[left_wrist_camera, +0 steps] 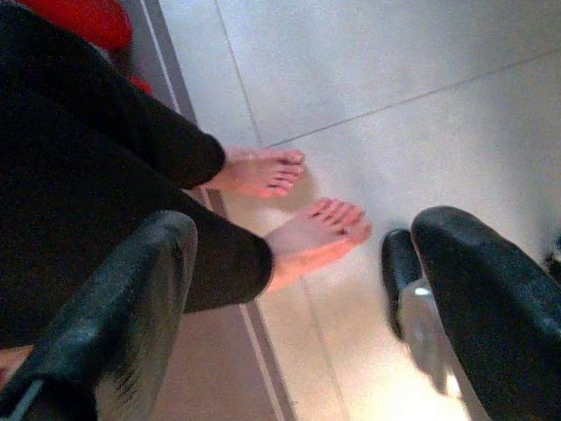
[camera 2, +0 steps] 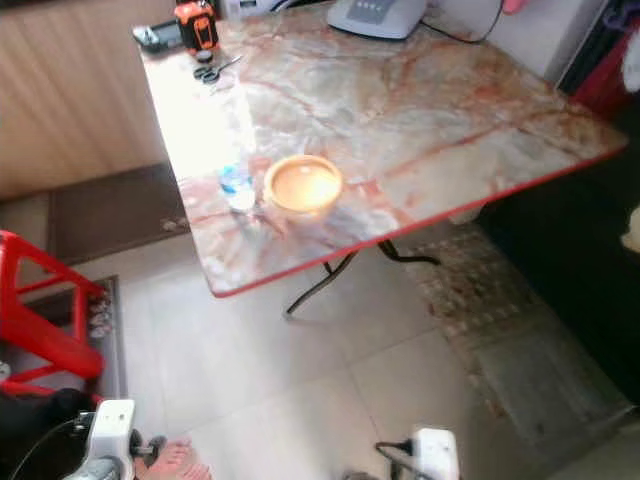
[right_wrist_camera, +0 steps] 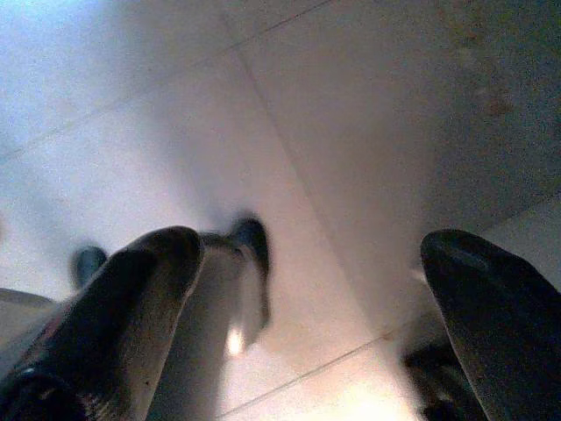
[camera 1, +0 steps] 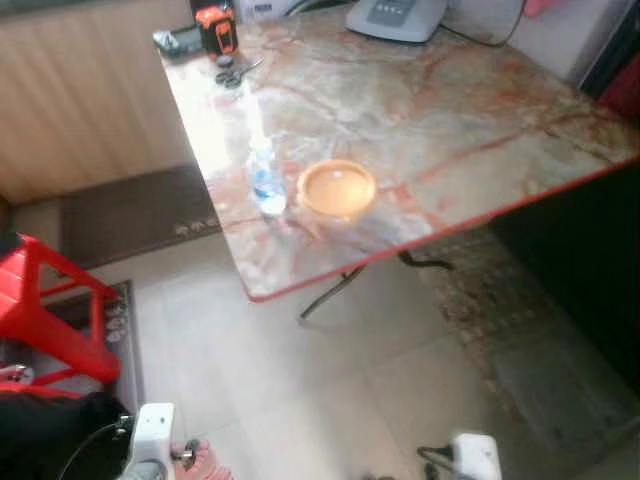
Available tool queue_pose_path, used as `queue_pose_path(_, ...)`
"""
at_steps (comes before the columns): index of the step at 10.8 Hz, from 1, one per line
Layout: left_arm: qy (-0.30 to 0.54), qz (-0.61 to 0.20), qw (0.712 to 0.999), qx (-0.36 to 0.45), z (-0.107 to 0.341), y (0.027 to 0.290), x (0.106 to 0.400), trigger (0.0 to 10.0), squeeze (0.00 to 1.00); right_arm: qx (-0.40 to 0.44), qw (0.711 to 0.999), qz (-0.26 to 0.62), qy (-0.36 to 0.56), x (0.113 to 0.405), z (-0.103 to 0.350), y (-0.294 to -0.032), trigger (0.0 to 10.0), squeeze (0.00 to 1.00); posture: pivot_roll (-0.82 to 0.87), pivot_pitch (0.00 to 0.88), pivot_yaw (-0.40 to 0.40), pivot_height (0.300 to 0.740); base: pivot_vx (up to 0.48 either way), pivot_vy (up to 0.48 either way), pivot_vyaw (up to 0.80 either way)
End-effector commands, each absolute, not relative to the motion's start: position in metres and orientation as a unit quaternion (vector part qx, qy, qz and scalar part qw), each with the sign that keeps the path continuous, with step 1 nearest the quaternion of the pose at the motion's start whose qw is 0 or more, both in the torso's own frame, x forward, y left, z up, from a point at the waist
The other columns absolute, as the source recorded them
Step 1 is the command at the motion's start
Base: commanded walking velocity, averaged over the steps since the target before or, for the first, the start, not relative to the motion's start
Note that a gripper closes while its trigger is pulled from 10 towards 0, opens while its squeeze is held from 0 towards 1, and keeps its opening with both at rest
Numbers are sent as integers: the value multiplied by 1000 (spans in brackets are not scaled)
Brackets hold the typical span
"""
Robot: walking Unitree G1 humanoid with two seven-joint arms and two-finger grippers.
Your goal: Restocking fridge
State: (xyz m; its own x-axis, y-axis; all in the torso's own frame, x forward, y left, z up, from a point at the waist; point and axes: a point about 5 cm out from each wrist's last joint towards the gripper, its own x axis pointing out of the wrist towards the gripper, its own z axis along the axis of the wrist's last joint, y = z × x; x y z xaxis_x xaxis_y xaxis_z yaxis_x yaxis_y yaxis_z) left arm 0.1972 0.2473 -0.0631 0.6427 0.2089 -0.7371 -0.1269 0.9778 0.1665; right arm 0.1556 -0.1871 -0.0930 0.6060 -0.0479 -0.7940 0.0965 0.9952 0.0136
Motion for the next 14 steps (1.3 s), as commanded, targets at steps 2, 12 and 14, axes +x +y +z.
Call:
queue_pose_path(2,419,93,902,45,-66,246,193,10000,0,27,887,-50,459,145,-97,-193,10000,0,-197,185,27,740,240,0,0)
queue_pose_path(12,366,100,924,39,-60,245,198,10000,0,23,885,-43,462,146,-97,-190,10000,0,-182,169,28,740,120,0,0)
queue_pose_path(14,336,132,930,72,-56,248,200,10000,0,22,884,-43,465,145,-98,-191,10000,0,-171,172,26,740,0,0,0)
